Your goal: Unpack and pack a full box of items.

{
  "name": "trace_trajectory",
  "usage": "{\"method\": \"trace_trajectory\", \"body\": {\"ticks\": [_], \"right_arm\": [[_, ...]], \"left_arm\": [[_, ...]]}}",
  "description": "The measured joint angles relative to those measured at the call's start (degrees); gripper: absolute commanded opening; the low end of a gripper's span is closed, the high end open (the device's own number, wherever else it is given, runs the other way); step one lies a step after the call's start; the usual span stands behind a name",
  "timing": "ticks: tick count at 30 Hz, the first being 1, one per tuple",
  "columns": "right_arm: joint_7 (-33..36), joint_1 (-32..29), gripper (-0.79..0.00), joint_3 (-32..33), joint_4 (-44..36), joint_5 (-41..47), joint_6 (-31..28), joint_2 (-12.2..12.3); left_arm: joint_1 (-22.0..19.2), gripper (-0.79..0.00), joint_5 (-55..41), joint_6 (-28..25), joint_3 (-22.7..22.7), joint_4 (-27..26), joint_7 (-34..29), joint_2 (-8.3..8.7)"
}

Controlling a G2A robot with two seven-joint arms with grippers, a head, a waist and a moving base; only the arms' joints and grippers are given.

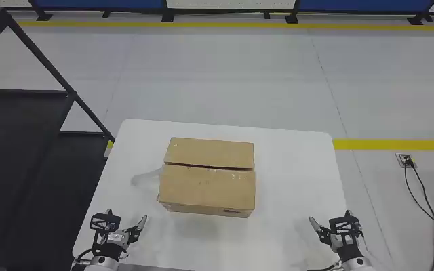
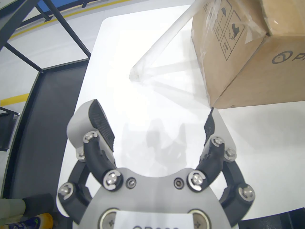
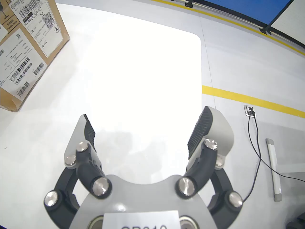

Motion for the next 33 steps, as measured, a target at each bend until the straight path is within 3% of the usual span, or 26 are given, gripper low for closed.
{"method": "trace_trajectory", "body": {"ticks": [12, 19, 33], "right_arm": [[0.12, 2.29, 0.0, -4.47, -5.48, -0.88, -4.23, -0.4], [0.91, 4.22, 0.0, -8.98, -11.15, -6.02, -2.1, -0.9], [1.6, 6.11, 0.0, -10.32, -10.02, -3.91, -2.64, -1.17]], "left_arm": [[-0.99, 0.0, -4.27, -2.42, -3.33, -0.84, 3.27, -0.07], [-1.94, 0.0, -13.7, -7.84, -5.49, -1.16, 3.22, -0.21], [-2.3, 0.0, -15.8, -8.03, -5.42, -0.85, 2.37, -0.31]]}}
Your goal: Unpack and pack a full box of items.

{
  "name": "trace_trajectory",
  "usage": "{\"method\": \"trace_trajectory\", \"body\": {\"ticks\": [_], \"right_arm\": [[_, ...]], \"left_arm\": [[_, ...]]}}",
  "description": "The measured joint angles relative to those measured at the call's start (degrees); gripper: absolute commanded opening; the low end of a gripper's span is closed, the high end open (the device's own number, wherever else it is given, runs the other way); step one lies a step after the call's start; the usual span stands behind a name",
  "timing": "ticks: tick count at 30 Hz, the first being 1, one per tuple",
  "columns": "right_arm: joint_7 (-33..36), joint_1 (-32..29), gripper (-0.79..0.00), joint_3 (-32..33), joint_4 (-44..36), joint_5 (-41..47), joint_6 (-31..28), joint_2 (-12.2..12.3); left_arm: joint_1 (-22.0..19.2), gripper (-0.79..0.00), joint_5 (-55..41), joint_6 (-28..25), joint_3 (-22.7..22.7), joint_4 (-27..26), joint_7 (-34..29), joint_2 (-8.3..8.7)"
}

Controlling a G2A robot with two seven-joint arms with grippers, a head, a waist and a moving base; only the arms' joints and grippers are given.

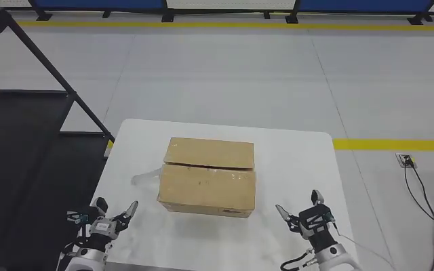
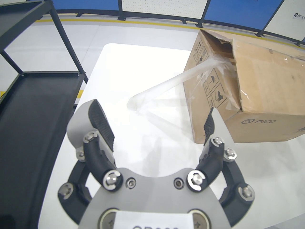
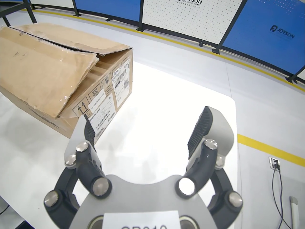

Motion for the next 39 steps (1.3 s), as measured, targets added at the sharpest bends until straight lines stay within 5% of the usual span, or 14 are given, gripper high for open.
{"method": "trace_trajectory", "body": {"ticks": [13, 32, 39], "right_arm": [[-0.14, 8.14, 0.0, -2.49, 1.03, 12.65, -1.83, -1.23], [0.13, 8.35, 0.0, -2.75, 0.86, 12.86, -2.16, -1.26], [-0.01, 9.79, 0.0, -4.01, 1.24, 15.99, -8.63, -1.35]], "left_arm": [[-5.15, 0.0, -5.52, 1.77, 2.47, -0.13, -2.27, -0.7], [-5.14, 0.0, -5.29, 1.59, 2.4, -0.32, -2.45, -0.68], [-6.26, 0.0, -11.26, 0.63, 1.43, 0.21, -4.6, -0.84]]}}
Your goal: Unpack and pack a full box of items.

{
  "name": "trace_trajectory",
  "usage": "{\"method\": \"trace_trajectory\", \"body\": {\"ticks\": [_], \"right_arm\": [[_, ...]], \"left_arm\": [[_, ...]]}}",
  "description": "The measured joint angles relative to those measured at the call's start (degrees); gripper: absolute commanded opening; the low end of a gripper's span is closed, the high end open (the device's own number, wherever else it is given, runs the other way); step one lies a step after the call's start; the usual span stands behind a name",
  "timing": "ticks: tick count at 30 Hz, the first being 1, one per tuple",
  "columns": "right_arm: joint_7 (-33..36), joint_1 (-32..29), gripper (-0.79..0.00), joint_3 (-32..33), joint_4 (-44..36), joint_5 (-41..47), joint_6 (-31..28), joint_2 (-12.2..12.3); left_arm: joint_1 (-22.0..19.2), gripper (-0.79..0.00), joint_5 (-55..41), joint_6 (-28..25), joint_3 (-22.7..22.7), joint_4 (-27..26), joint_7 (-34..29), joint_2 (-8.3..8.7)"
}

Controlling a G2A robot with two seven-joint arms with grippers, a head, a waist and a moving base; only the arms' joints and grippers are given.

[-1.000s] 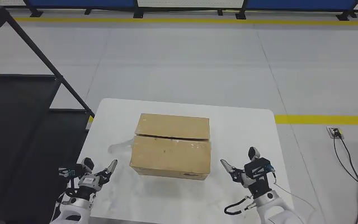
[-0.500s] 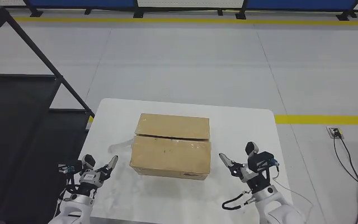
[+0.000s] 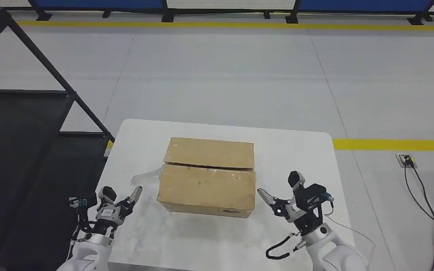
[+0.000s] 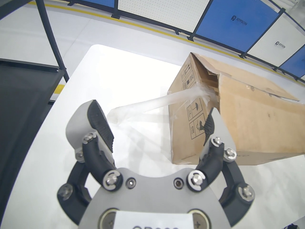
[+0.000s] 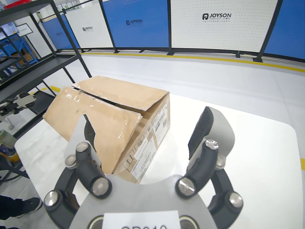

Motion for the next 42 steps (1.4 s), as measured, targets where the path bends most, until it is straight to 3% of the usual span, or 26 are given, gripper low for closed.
{"method": "trace_trajectory", "body": {"ticks": [9, 24, 28, 34, 42], "right_arm": [[1.05, 4.95, 0.0, -2.32, 2.28, 6.53, -4.46, -0.53], [1.47, 6.22, 0.0, -3.1, 3.38, 5.71, -3.66, -0.71], [1.54, 8.59, 0.0, -3.01, 5.79, 12.85, -4.56, -1.11], [6.63, 11.67, 0.0, -1.31, 10.79, 24.92, -10.49, -1.08], [16.78, 16.87, 0.0, -2.16, 18.69, 38.82, -16.24, -1.11]], "left_arm": [[-1.22, 0.0, -10.66, -2.37, -3.89, 0.15, -6.01, 0.16], [-1.07, 0.0, -10.69, -2.44, -4.13, 0.07, -6.69, 0.21], [-2.35, 0.0, -13.67, -2.44, -3.95, 0.66, -10.2, 0.25], [-5.86, 0.0, -17.23, -3.3, -3.81, 2.39, -17.61, 0.61], [-7.8, 0.0, -18.41, -3.22, -2.88, 2.72, -19.16, 0.72]]}}
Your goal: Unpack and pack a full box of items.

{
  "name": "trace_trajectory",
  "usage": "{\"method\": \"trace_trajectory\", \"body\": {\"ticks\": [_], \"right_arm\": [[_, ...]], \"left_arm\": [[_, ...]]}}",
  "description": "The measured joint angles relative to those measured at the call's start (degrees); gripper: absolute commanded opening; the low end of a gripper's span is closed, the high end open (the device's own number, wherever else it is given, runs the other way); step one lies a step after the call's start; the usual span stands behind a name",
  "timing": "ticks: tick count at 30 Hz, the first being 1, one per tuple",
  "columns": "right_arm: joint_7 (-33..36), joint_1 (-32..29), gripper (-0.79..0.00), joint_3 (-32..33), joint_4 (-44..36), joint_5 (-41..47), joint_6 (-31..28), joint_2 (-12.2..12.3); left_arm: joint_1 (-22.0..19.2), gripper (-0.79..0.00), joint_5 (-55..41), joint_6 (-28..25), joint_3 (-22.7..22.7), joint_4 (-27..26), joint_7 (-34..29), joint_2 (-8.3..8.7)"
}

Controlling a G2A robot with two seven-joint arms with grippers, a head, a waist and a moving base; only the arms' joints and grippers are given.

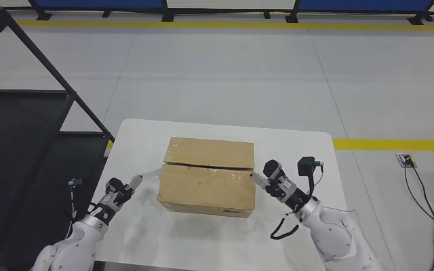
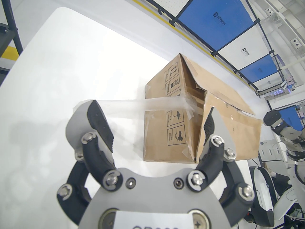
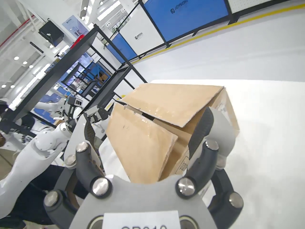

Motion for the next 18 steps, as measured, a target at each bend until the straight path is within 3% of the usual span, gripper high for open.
{"method": "trace_trajectory", "body": {"ticks": [7, 18], "right_arm": [[6.72, 4.97, 0.0, -2.31, 5.84, 7.73, -2.82, -0.23], [7.2, 7.07, 0.0, -2.52, 9.37, 9.2, -4.32, -0.19]], "left_arm": [[-0.46, 0.0, -1.01, 0.67, -0.1, 0.19, 0.47, 0.05], [-1.06, 0.0, -1.53, 1.37, 0.21, 0.6, 0.69, 0.14]]}}
